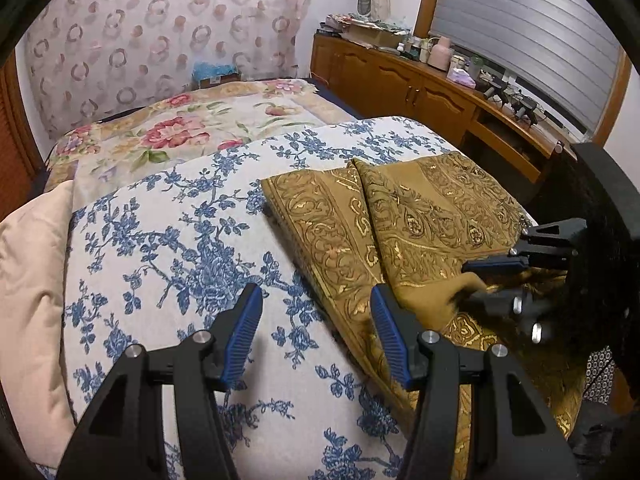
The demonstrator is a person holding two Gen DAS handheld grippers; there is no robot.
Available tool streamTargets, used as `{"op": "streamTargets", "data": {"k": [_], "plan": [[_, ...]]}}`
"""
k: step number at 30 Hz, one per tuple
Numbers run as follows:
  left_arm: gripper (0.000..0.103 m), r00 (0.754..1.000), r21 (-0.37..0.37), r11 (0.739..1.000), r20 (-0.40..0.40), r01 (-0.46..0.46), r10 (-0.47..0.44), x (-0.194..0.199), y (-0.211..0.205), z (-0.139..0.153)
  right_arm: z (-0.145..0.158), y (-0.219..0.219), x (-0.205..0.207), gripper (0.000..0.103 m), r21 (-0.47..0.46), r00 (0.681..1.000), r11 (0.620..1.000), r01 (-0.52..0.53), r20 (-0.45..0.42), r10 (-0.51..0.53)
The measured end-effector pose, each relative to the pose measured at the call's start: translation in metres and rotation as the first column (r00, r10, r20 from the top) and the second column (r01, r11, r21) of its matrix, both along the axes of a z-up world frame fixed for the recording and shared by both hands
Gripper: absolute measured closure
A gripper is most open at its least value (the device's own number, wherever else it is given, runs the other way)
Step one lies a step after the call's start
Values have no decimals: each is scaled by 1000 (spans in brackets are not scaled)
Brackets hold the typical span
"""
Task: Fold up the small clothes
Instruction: 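Grasp the folded shirt's edge with the right gripper and lift it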
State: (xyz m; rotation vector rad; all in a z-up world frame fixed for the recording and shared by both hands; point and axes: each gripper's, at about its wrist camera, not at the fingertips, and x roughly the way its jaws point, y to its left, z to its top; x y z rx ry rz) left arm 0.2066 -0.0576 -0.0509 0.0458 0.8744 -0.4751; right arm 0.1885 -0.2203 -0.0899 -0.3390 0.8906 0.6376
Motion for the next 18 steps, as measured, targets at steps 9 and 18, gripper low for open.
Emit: {"op": "streamTargets", "data": {"k": [9,18], "plan": [[48,999,-1,1000,-24,26,-26,10,-10,-6,42,-46,21,98,131,995,987,98,20,-101],[48,998,-2,999,-35,51,-51,13,-22,-8,59,-120,69,98,89,938,941,327,90,-335]]}}
